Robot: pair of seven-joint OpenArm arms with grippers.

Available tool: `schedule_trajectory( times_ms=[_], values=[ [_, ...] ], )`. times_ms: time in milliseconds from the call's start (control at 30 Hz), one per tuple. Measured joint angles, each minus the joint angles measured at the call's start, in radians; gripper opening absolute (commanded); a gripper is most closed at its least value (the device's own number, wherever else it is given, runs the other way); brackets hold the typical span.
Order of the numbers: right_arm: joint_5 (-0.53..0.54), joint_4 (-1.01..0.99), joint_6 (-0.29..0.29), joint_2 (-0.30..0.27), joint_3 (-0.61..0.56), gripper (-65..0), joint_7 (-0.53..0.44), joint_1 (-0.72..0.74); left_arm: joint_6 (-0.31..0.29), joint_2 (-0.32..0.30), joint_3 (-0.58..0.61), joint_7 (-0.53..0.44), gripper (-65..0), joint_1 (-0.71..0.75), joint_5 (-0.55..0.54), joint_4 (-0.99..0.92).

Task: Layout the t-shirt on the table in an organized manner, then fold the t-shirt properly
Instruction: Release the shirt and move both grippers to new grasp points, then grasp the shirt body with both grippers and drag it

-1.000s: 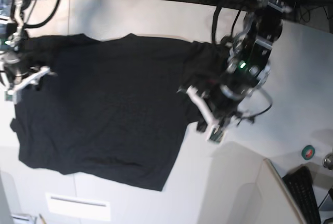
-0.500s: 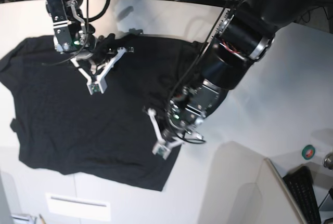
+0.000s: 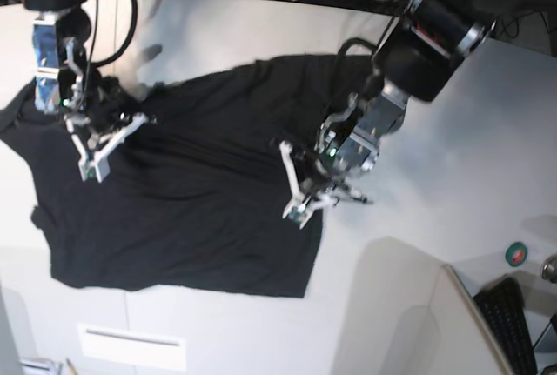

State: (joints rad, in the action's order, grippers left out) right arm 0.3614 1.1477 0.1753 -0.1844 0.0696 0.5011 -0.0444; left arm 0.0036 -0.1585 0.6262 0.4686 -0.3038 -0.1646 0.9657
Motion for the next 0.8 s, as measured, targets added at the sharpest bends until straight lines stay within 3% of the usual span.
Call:
schedule_trajectory(
  times_ms=[67,233,333,467,600,667,800],
  values=[
    [-0.004,-0.079,-0.001,-0.023,0.001,-65.0,0.0,0.072,0.001,-0.032,0.001,0.053,-65.0,0.094,0.003,0.143],
    [-0.038,-0.252,-0.012,-0.064,-0.002,-65.0,0.032,0.242,-0.002,-0.026,0.007,0.211,-65.0,0.266,-0.005,0.382],
    [-0.087,-0.292,-0.06,-0.081,-0.006,-65.0,0.071,0.311,0.0,0.027,0.008,0.233,-65.0,0.357,0.003,0.452],
    [-0.086,-0.268,-0.063,-0.092,-0.119,-65.0,0.057,0.344,-0.005,0.079,0.0,0.236,-65.0,0.355,-0.001,0.527],
    [-0.079,-0.024,-0.064,-0.103,-0.143,-65.0,0.112,0.273,0.005,0.061,-0.148,0.224,-65.0,0.289,0.011,0.58],
    [-0.083,0.118,-0.07,-0.106,-0.142,-65.0,0.149,0.179,0.021,0.047,-0.214,0.232,-65.0,0.266,0.029,0.576],
    [-0.082,0.301,-0.063,-0.072,-0.146,-65.0,0.217,-0.009,-0.007,0.071,-0.331,0.233,-65.0,0.219,-0.005,0.476]
  ],
)
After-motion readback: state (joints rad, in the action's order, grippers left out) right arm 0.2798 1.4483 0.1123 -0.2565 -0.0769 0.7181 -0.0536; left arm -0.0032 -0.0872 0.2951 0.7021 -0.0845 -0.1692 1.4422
